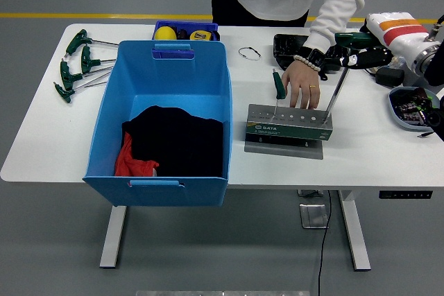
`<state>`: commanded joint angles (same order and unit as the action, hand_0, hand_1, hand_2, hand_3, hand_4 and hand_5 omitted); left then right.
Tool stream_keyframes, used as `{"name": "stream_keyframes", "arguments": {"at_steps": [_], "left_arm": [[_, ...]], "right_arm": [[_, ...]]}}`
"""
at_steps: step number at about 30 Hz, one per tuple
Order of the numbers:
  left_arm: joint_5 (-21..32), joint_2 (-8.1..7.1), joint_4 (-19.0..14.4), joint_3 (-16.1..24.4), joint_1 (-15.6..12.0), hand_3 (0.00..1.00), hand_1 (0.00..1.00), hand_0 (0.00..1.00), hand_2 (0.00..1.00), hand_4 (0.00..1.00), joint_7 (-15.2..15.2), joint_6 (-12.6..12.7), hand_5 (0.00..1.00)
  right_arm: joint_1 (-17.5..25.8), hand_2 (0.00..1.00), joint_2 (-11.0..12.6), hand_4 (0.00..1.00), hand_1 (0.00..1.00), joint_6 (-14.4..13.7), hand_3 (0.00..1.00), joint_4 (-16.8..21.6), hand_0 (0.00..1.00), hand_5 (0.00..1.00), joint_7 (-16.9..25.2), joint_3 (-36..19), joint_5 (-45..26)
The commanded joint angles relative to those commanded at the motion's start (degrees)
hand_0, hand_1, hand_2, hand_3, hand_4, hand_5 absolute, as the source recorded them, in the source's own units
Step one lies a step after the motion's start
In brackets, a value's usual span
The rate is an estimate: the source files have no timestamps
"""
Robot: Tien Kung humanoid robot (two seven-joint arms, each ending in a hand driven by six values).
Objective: Lift tool from toolbox,place it in box,lift tool from toolbox,place it in box
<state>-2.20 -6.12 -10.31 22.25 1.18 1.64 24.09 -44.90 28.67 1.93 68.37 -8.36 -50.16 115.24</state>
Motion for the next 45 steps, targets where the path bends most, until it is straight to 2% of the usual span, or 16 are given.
{"name": "stream_keyframes", "arguments": {"at_steps": [4, 5, 14, 19, 27, 29, 34, 39, 45], "left_arm": [[-0.34, 0.01, 0.00, 0.34, -0.11, 0.691, 0.509, 0.501, 0.529, 0.721, 0.10, 0.02, 0.662], [-0.30, 0.02, 0.00, 0.34, -0.14, 0.691, 0.509, 0.498, 0.526, 0.722, 0.09, 0.02, 0.666], [0.24, -0.03, 0.00, -0.03, -0.19, 0.690, 0.510, 0.498, 0.528, 0.722, -0.05, 0.02, 0.665], [0.83, -0.06, 0.00, -0.49, -0.15, 0.691, 0.509, 0.498, 0.525, 0.718, -0.17, -0.01, 0.661], [0.66, 0.17, 0.00, -0.27, -0.37, 0.691, 0.509, 0.498, 0.525, 0.719, -0.03, 0.09, 0.663], [0.76, 0.14, 0.00, -0.45, -0.36, 0.693, 0.508, 0.497, 0.524, 0.721, -0.02, 0.06, 0.664], [1.62, 0.06, 0.00, -1.33, -0.29, 0.693, 0.508, 0.497, 0.524, 0.721, -0.18, 0.01, 0.664], [2.43, -0.08, 0.00, -2.06, -0.21, 0.694, 0.508, 0.495, 0.522, 0.721, -0.42, -0.05, 0.665], [2.91, -0.28, 0.00, -2.64, 0.02, 0.693, 0.508, 0.495, 0.523, 0.723, -0.56, -0.05, 0.669]], "right_arm": [[-0.44, 0.002, 0.76, 0.896, 0.002, 0.66, 0.002, 1.89, 0.002, 0.733, -0.27, -0.71, -0.58], [-0.55, 0.002, 0.95, 0.859, 0.002, 0.78, 0.002, 2.39, 0.002, 0.709, -0.31, -0.92, -0.82], [-2.47, 0.002, 2.79, 0.880, 0.002, 1.55, 0.002, 7.16, 0.002, 0.734, -0.66, -3.45, -1.47], [-4.23, 0.002, 2.53, 0.871, 0.002, 0.98, 0.003, 9.80, 0.002, 0.728, -0.53, -4.25, -1.10], [-9.78, 0.002, -0.71, 0.868, 0.002, -1.21, 0.004, 14.38, 0.002, 0.726, 0.18, -1.94, -2.05], [-11.21, 0.002, -1.92, 0.831, 0.002, -1.31, 0.004, 15.63, 0.002, 0.700, 0.25, -1.20, -2.59], [-13.62, 0.002, -5.00, 0.831, 0.002, -0.78, 0.004, 18.09, 0.002, 0.700, -0.37, 1.19, -3.57], [-15.72, 0.002, -7.80, 0.832, 0.002, -0.54, 0.006, 19.22, 0.002, 0.698, -0.76, 6.39, -4.31], [-19.36, 0.002, -11.34, 0.831, 0.002, -0.92, 0.008, 19.22, 0.002, 0.696, -1.12, 16.01, -4.99]]}}
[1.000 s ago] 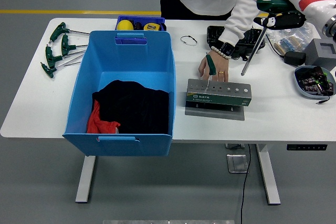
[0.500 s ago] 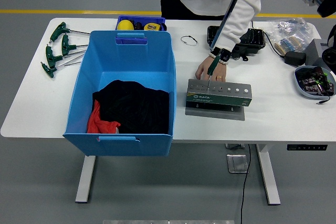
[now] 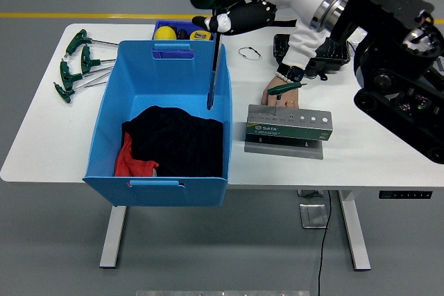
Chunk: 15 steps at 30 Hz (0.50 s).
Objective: Lift tool from toolbox,place it in box,lift tool from toolbox,place it in box
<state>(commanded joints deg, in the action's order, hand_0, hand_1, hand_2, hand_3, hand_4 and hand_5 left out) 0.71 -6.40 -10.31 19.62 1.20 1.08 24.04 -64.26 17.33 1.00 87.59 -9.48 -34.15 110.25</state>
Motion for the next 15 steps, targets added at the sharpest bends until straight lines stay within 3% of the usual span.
{"name": "stream_keyframes", "arguments": {"at_steps": [7, 14, 15], "left_arm": [[-1.43, -0.25, 0.00, 1.09, 0.24, 0.693, 0.507, 0.495, 0.521, 0.722, 0.33, 0.24, 0.668], [-2.41, -0.60, 0.00, 1.60, 0.38, 0.693, 0.499, 0.497, 0.517, 0.722, 0.52, 0.60, 0.668], [-2.42, -0.62, 0.00, 1.58, 0.38, 0.693, 0.494, 0.499, 0.516, 0.723, 0.52, 0.65, 0.668]], "right_arm": [[-2.79, 0.002, -3.75, 0.831, 0.002, 0.05, 0.010, -1.85, 0.002, 0.696, -0.49, 9.24, -0.61], [-3.57, 0.002, -5.94, 0.832, 0.002, -1.25, 0.026, -4.92, 0.002, 0.693, -0.36, 14.12, -1.30], [-3.59, 0.095, -6.15, 0.863, 0.023, -1.06, 0.137, -5.28, 0.033, 0.666, -0.41, 14.52, -1.33]]}}
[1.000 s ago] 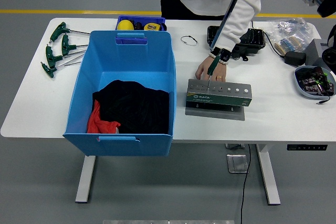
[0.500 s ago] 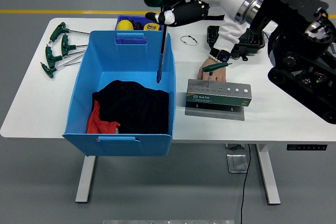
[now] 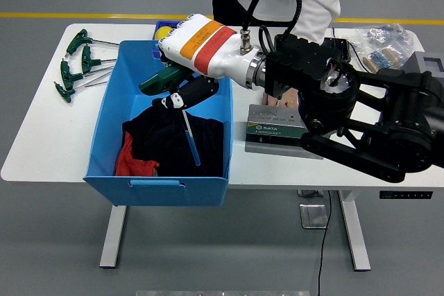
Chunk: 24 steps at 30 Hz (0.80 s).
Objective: Lift tool from toolbox,place it in box,lift tool from toolbox,place it in box
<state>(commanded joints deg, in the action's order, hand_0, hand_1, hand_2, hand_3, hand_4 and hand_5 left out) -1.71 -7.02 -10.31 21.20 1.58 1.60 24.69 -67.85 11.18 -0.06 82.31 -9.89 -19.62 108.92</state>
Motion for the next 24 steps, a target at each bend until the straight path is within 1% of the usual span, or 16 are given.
{"name": "stream_keyframes", "arguments": {"at_steps": [1, 4, 5, 6, 9, 11, 12, 13, 14, 15, 17, 18, 21, 23, 24], "left_arm": [[0.04, -0.02, 0.00, -0.08, 0.00, 0.693, 0.494, 0.499, 0.516, 0.723, 0.00, 0.03, 0.668], [0.19, -0.08, 0.00, -0.55, 0.03, 0.693, 0.494, 0.499, 0.516, 0.723, 0.05, 0.06, 0.668], [0.12, -0.08, 0.00, -0.55, 0.03, 0.693, 0.494, 0.499, 0.516, 0.723, 0.08, 0.08, 0.668], [-0.25, -0.07, 0.00, -0.31, 0.03, 0.692, 0.493, 0.500, 0.514, 0.723, 0.18, 0.11, 0.668], [-0.66, -0.12, 0.00, -0.19, -0.02, 0.692, 0.493, 0.500, 0.514, 0.723, 0.32, 0.10, 0.668], [-0.93, -0.15, 0.00, -0.06, -0.02, 0.692, 0.493, 0.500, 0.514, 0.723, 0.40, 0.14, 0.668], [-0.83, -0.20, 0.00, -0.20, -0.02, 0.691, 0.491, 0.500, 0.512, 0.722, 0.38, 0.13, 0.668], [-0.73, -0.23, 0.00, -0.34, -0.02, 0.691, 0.491, 0.500, 0.512, 0.722, 0.35, 0.11, 0.668], [-0.72, -0.29, 0.00, -0.43, 0.00, 0.691, 0.491, 0.500, 0.512, 0.722, 0.35, 0.10, 0.668], [-0.78, -0.31, 0.00, -0.42, 0.01, 0.691, 0.491, 0.500, 0.512, 0.722, 0.36, 0.09, 0.668], [-0.88, -0.38, 0.00, -0.36, 0.08, 0.691, 0.491, 0.500, 0.512, 0.722, 0.39, 0.13, 0.668], [-0.86, -0.40, 0.00, -0.40, 0.12, 0.690, 0.488, 0.498, 0.507, 0.722, 0.39, 0.14, 0.669], [-1.21, -0.49, 0.00, -0.08, 0.19, 0.690, 0.488, 0.498, 0.507, 0.722, 0.49, 0.23, 0.669], [-1.68, -0.51, 0.00, 0.37, 0.21, 0.690, 0.488, 0.498, 0.507, 0.722, 0.59, 0.29, 0.669], [-1.76, -0.52, 0.00, 0.45, 0.21, 0.689, 0.479, 0.488, 0.501, 0.722, 0.60, 0.32, 0.668]], "right_arm": [[-0.01, 0.095, -0.15, 0.863, 0.023, 0.22, 0.137, -0.24, 0.033, 0.666, -0.10, 0.35, -0.12], [-0.49, 0.095, -1.01, 0.863, 0.023, 2.18, 0.137, -0.93, 0.033, 0.666, -1.22, 1.85, 0.48], [-0.59, 0.095, -1.20, 0.863, 0.023, 2.31, 0.137, -1.04, 0.033, 0.666, -1.25, 2.07, 0.81], [-0.88, 0.199, -1.81, 0.916, 0.123, 2.55, 0.314, -1.29, 0.117, 0.660, -1.42, 2.60, 1.50], [-1.54, 0.199, -2.95, 0.916, 0.123, 2.98, 0.314, -1.64, 0.117, 0.660, -1.61, 3.64, 1.50], [-1.97, 0.199, -3.56, 0.916, 0.123, 4.18, 0.314, -1.70, 0.117, 0.660, -2.23, 4.12, 0.94], [-2.18, 0.461, -3.85, 0.980, 0.343, 5.02, 0.629, -1.78, 0.241, 0.692, -2.57, 4.34, 0.58], [-2.45, 0.461, -4.20, 0.980, 0.343, 5.93, 0.629, -1.93, 0.241, 0.692, -2.82, 4.64, 0.33], [-2.68, 0.461, -4.50, 0.980, 0.343, 6.12, 0.629, -2.10, 0.241, 0.692, -2.69, 4.91, 0.40], [-2.80, 0.461, -4.66, 0.980, 0.343, 5.98, 0.629, -2.21, 0.241, 0.692, -2.50, 5.03, 0.52], [-3.12, 0.461, -5.18, 0.980, 0.343, 4.68, 0.629, -2.57, 0.241, 0.692, -1.87, 5.13, 1.06], [-3.23, 0.698, -5.36, 0.987, 0.608, 4.12, 0.881, -2.72, 0.498, 0.686, -1.70, 5.09, 1.29], [-3.53, 0.698, -5.74, 0.987, 0.608, 2.44, 0.881, -3.18, 0.498, 0.686, -1.34, 4.93, 2.00], [-3.62, 0.698, -5.83, 0.987, 0.608, 2.06, 0.881, -3.36, 0.498, 0.686, -1.22, 4.84, 2.17], [-3.64, 0.743, -5.86, 0.980, 0.646, 2.12, 0.895, -3.45, 0.563, 0.675, -1.22, 4.83, 2.14]]}}
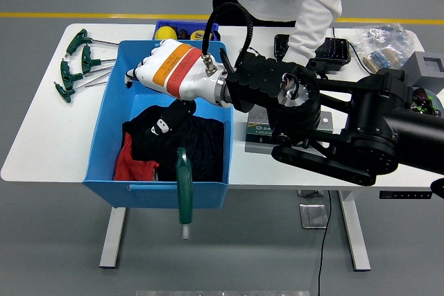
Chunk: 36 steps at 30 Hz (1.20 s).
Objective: Lift tool from toolbox,place it in box,lift tool from toolbox,place it in box
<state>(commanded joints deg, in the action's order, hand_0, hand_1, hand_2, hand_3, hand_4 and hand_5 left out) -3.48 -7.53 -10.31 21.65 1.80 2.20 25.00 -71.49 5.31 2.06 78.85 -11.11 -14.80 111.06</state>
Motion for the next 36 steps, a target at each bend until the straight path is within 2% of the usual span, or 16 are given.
{"name": "stream_keyframes", "arguments": {"at_steps": [11, 18, 25, 36], "left_arm": [[-0.42, -0.03, 0.00, 0.29, -0.08, 0.688, 0.477, 0.486, 0.497, 0.720, 0.20, 0.13, 0.667], [-0.23, -0.03, 0.00, 0.26, -0.11, 0.686, 0.472, 0.482, 0.494, 0.719, 0.12, 0.15, 0.664], [-0.45, -0.04, 0.00, 0.68, -0.16, 0.686, 0.470, 0.478, 0.489, 0.718, 0.12, 0.21, 0.663], [-1.02, 0.13, 0.00, 1.38, -0.28, 0.685, 0.466, 0.475, 0.488, 0.718, 0.23, 0.25, 0.664]], "right_arm": [[0.38, 0.755, 0.05, 0.981, 0.660, -0.23, 0.887, -1.15, 0.594, 0.675, 0.54, 0.28, -0.64], [0.54, 0.753, 0.67, 0.998, 0.665, -0.03, 0.867, -2.86, 0.618, 0.708, 0.73, -2.00, -1.14], [0.32, 0.746, 2.60, 0.998, 0.662, 0.62, 0.848, -4.88, 0.610, 0.708, 0.86, -5.23, -0.43], [1.54, 0.728, 5.50, 0.998, 0.655, 2.20, 0.817, -7.08, 0.597, 0.714, 1.01, -7.05, 0.12]]}}
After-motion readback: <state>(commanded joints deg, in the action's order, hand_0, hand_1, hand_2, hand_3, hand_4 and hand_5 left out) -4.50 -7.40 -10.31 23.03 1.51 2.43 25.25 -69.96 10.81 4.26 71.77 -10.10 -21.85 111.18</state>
